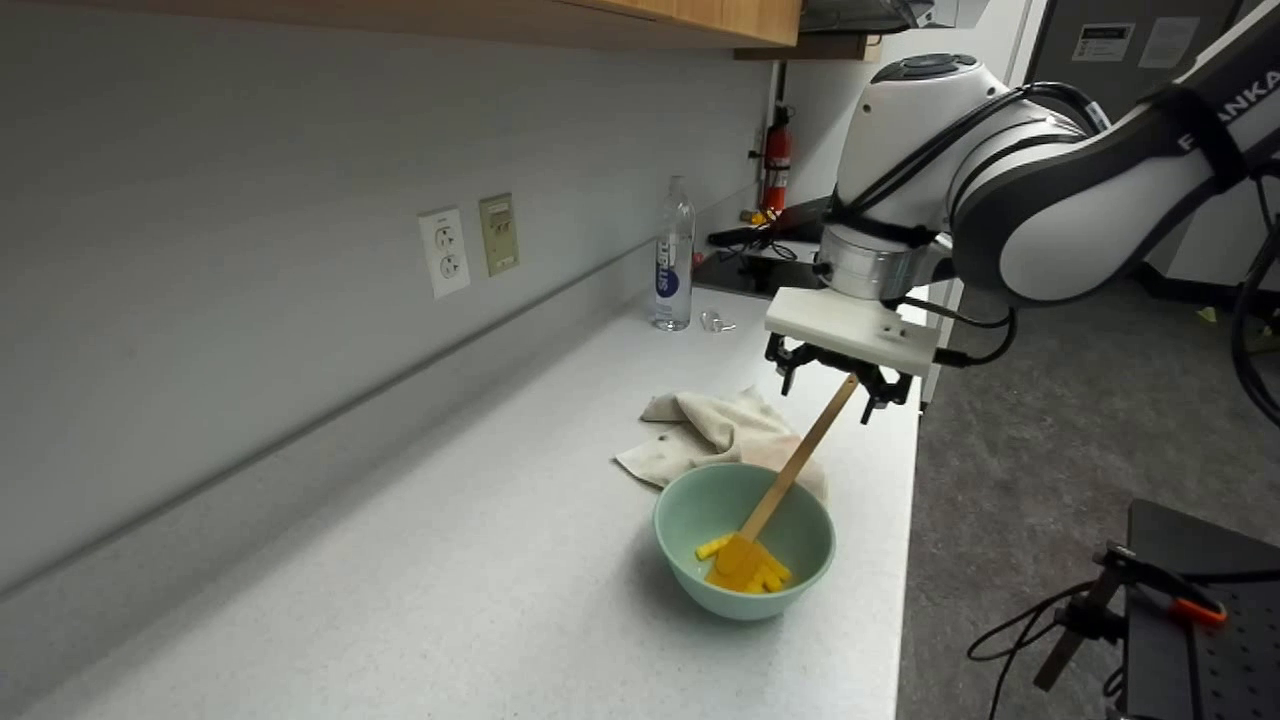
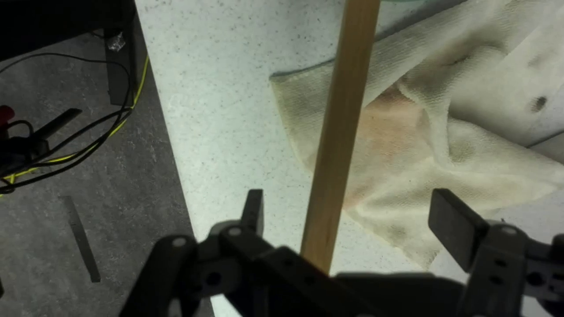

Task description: Use the spatula to stir the contents in the green bowl

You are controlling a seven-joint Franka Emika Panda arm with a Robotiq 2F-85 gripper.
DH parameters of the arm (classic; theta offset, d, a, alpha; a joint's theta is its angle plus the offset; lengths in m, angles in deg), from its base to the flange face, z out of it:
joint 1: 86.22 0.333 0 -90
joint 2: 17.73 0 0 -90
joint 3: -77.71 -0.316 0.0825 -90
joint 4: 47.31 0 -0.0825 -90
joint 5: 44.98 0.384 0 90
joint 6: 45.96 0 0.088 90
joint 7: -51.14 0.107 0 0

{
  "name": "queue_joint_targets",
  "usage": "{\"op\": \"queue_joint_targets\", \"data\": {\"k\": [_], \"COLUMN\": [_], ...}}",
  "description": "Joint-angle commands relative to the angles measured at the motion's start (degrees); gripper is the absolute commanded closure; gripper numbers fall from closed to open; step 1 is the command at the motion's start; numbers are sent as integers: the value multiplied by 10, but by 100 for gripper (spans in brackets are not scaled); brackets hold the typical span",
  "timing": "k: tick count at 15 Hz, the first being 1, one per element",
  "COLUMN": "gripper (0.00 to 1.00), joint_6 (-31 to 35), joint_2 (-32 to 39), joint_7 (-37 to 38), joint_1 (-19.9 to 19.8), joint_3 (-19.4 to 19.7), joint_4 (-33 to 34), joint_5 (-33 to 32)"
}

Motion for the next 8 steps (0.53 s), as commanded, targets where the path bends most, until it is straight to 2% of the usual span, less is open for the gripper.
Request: {"op": "queue_joint_targets", "data": {"k": [1, 8], "gripper": [32, 88], "joint_6": [4, -11], "joint_2": [16, 8], "joint_7": [31, 55], "joint_1": [26, 43], "joint_3": [20, 30], "joint_4": [19, 27], "joint_5": [-21, -43]}}
